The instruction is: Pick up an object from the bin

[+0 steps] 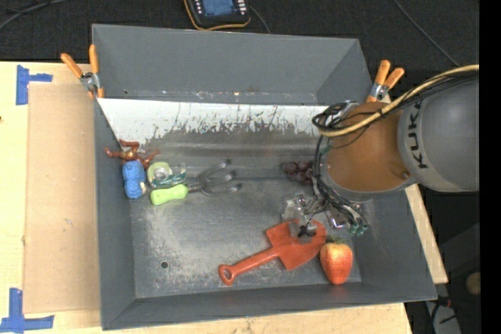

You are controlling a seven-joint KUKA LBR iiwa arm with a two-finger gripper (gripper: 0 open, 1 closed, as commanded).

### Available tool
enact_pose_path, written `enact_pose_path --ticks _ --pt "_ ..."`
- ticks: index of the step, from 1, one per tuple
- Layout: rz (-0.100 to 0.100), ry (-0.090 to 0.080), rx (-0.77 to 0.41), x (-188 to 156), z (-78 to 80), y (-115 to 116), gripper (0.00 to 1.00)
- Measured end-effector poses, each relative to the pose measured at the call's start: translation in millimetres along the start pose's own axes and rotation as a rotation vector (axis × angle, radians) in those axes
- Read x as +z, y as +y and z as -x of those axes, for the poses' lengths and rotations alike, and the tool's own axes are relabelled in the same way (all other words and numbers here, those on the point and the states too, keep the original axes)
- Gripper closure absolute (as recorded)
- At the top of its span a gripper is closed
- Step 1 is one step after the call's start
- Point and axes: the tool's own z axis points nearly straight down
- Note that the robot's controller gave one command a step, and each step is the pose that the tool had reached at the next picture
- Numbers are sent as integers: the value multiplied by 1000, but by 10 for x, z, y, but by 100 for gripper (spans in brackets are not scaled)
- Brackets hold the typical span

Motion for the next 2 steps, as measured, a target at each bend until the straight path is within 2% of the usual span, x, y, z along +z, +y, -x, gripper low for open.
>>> enact_pose_path --ticks 1,2 --pt "1 -1 -340 -135 24 70 100" --pt "-1 -4 -47 -928 -57 187 100"
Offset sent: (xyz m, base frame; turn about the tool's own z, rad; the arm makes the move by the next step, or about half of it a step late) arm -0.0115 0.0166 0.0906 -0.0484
